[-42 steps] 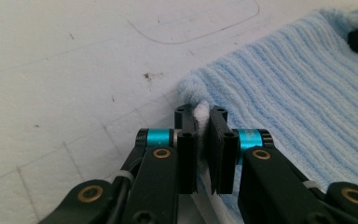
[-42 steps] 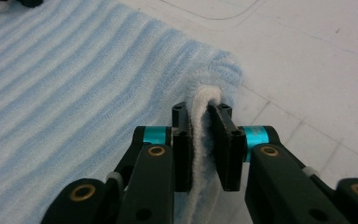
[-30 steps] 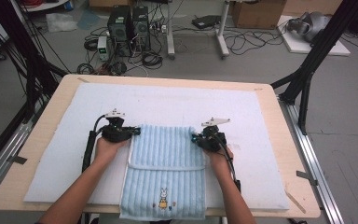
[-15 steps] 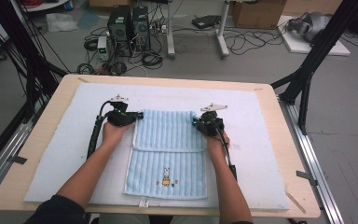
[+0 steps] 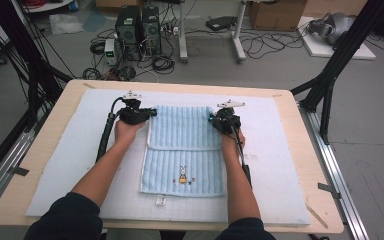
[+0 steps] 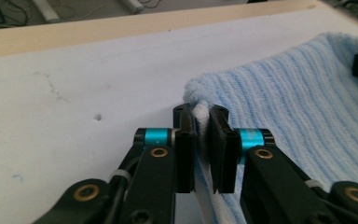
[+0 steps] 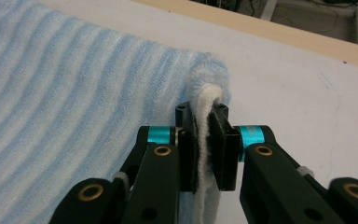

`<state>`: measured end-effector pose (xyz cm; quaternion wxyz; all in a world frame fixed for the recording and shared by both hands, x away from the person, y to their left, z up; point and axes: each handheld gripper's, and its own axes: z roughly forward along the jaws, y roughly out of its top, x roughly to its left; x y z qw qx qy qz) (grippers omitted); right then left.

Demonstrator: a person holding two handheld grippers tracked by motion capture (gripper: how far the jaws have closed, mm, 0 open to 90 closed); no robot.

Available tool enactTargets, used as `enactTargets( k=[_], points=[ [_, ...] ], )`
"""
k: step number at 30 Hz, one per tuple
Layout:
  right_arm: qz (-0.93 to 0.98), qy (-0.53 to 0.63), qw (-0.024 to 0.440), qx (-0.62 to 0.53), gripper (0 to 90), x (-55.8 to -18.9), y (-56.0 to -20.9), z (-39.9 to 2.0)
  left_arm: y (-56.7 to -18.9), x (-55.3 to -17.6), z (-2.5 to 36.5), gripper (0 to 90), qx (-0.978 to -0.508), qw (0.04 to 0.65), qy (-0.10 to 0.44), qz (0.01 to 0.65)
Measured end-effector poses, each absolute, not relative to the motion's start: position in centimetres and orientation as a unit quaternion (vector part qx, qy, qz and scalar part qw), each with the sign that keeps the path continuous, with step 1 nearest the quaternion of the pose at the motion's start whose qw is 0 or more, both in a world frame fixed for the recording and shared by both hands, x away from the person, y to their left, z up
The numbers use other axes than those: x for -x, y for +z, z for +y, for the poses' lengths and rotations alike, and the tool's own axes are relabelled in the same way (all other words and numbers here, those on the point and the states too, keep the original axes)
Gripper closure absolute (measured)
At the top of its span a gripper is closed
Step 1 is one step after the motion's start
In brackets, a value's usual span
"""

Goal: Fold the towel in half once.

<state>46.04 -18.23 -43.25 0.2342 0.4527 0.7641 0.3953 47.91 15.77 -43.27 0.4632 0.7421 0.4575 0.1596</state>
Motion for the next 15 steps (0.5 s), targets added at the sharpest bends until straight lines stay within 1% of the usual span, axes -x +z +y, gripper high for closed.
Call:
enactTargets(
  k=[1, 2, 3, 5, 7, 9, 12, 15],
  points=[
    [0.766, 0.389, 0.235, -0.455, 79.7, -46.1, -43.4, -18.2, -43.5, -48.0, 15.8, 68.9, -0.738, 0.459, 0.159, 0.469],
    [0.764, 0.386, 0.234, -0.461, 75.0, -46.2, -43.6, -18.2, -43.6, -48.0, 15.8, 60.9, -0.737, 0.455, 0.153, 0.476],
    [0.762, 0.383, 0.233, -0.468, 67.6, -46.2, -43.8, -18.3, -43.7, -48.0, 15.9, 54.8, -0.736, 0.452, 0.151, 0.481],
    [0.751, 0.388, 0.224, -0.485, 57.8, -46.2, -43.8, -18.7, -43.7, -47.8, 16.0, 48.2, -0.734, 0.450, 0.155, 0.484],
    [0.745, 0.394, 0.223, -0.490, 50.3, -46.1, -43.5, -19.1, -43.6, -47.4, 16.2, 46.5, -0.729, 0.459, 0.154, 0.484],
    [0.741, 0.402, 0.223, -0.490, 46.7, -45.9, -43.1, -19.4, -43.5, -47.0, 16.5, 45.5, -0.727, 0.466, 0.154, 0.481],
    [0.736, 0.418, 0.210, -0.489, 41.0, -45.4, -42.5, -19.8, -43.4, -46.2, 16.7, 44.0, -0.729, 0.479, 0.149, 0.466],
    [0.741, 0.430, 0.202, -0.475, 39.4, -44.6, -42.1, -20.2, -43.3, -45.3, 16.9, 44.0, -0.730, 0.488, 0.148, 0.455]
  ],
)
